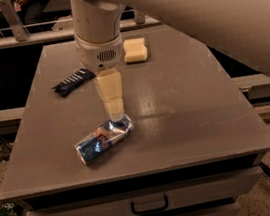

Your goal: Knock redbull can over

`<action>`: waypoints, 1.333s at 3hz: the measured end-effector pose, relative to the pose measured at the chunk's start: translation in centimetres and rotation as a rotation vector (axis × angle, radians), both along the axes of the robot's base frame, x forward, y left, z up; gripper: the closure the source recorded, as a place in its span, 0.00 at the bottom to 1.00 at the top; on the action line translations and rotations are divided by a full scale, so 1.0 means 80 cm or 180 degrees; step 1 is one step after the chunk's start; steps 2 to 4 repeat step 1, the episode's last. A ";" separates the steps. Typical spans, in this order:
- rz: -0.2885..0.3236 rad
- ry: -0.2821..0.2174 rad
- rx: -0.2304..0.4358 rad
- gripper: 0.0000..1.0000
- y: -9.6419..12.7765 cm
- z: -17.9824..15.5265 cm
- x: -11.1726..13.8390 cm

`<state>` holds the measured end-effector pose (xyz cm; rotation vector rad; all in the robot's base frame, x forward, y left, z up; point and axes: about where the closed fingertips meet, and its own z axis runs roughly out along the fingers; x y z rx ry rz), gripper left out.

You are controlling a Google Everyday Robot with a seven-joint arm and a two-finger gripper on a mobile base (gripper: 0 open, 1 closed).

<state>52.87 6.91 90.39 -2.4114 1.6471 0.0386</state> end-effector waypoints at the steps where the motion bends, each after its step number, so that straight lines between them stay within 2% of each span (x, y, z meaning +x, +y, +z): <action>1: 0.0000 0.0000 0.0000 0.00 0.000 0.000 0.000; 4: 0.0000 0.0000 0.0000 0.00 0.000 0.000 0.000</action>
Offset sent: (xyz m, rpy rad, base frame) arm 0.0000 0.0000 0.0000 0.0000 0.0000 0.0000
